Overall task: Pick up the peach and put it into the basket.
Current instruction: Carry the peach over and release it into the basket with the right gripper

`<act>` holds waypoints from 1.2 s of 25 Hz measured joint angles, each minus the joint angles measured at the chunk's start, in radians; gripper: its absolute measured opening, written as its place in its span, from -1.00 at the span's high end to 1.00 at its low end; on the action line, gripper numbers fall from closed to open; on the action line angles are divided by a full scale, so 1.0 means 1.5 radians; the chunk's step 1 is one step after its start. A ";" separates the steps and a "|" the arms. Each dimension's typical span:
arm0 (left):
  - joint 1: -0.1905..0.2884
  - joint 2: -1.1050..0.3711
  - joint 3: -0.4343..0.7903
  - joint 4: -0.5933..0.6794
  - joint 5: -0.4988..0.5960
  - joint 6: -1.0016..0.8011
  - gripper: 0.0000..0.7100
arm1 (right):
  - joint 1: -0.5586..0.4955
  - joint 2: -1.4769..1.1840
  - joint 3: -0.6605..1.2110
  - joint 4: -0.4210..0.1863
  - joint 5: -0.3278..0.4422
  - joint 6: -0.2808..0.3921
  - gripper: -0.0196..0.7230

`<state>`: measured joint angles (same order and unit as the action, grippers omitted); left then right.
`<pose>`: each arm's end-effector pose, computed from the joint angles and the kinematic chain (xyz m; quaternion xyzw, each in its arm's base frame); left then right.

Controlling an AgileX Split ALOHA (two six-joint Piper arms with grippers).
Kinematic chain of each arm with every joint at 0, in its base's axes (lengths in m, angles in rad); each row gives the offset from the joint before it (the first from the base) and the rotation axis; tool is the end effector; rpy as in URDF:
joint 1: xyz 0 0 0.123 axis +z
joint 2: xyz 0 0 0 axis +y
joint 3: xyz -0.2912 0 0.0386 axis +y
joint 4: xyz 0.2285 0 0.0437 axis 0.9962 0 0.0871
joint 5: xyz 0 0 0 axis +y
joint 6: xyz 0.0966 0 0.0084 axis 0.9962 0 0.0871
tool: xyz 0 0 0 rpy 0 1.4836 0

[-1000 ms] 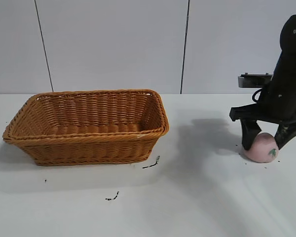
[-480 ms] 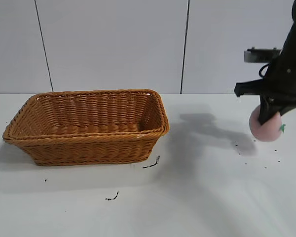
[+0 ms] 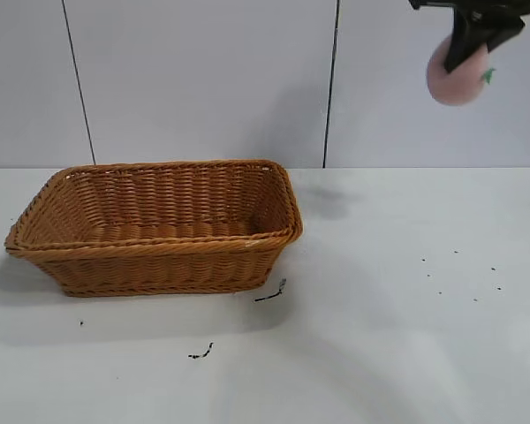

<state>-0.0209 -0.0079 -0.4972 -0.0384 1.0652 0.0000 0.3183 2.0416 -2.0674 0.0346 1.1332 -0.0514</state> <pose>-0.0265 -0.0027 0.2640 0.0097 0.8529 -0.0246 0.5215 0.4212 0.1420 0.3320 -0.1741 0.9463 0.0531 0.2671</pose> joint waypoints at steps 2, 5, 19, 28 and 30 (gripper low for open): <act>0.000 0.000 0.000 0.000 0.000 0.000 -0.95 | 0.044 0.013 -0.017 0.002 -0.006 0.000 0.98; 0.000 0.000 0.000 0.000 0.000 0.000 -0.95 | 0.107 0.031 -0.020 0.004 -0.029 0.000 0.98; 0.000 0.000 0.000 0.000 0.000 0.000 -0.95 | 0.190 0.237 -0.020 0.009 -0.149 0.000 0.98; 0.000 0.000 0.000 0.000 0.000 0.000 -0.95 | 0.190 0.276 -0.022 0.019 -0.153 0.000 -0.23; 0.000 0.000 0.000 0.000 0.000 0.000 -0.95 | 0.190 0.276 -0.036 0.019 -0.143 -0.001 -0.65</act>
<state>-0.0209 -0.0079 -0.4972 -0.0384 1.0652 0.0000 0.6031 2.4558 -2.1209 0.0625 0.9183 -0.0524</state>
